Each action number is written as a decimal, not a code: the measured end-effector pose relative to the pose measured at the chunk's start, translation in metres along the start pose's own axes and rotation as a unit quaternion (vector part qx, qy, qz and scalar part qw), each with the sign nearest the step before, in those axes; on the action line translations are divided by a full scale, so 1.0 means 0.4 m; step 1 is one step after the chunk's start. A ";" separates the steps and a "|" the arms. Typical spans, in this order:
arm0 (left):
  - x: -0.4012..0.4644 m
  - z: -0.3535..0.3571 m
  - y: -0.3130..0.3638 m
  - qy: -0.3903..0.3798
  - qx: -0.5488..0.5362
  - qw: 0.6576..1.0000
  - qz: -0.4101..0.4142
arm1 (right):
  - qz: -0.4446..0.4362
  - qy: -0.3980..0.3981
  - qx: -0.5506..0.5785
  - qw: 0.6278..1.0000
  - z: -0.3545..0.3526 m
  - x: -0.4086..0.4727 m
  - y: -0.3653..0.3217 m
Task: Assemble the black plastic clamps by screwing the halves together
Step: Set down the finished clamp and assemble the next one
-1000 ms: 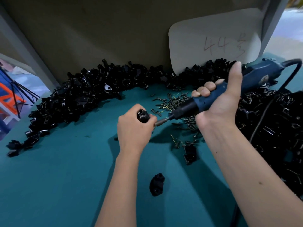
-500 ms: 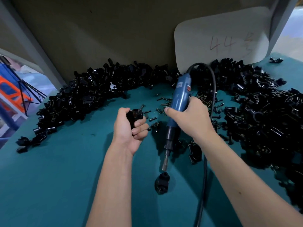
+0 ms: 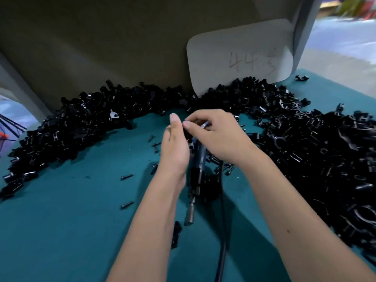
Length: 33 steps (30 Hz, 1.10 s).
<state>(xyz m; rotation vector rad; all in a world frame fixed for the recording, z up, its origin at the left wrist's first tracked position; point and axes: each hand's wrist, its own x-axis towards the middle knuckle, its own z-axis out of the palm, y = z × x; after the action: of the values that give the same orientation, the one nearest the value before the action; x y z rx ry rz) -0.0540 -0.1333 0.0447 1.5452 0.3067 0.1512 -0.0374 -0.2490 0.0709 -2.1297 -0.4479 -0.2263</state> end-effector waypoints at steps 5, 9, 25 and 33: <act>-0.027 0.172 0.042 -0.031 0.108 0.991 0.066 | 0.058 0.038 -0.076 0.995 -0.186 -0.026 0.053; -0.069 0.300 0.053 -0.096 0.242 0.952 0.163 | 0.140 0.026 -0.212 0.967 -0.362 -0.049 0.105; -0.011 0.350 0.014 -0.149 0.186 0.970 0.034 | 0.169 -0.102 -0.403 0.893 -0.321 0.191 0.215; 0.058 0.355 -0.007 -0.096 0.383 0.904 0.164 | 0.145 -0.109 -0.416 0.891 -0.294 0.225 0.341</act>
<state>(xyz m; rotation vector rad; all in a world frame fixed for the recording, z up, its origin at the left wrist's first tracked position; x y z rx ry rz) 0.0087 -0.2629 0.0394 2.3751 -0.0788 0.1456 0.1006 -0.3953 0.0624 -3.0519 -0.1482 0.0099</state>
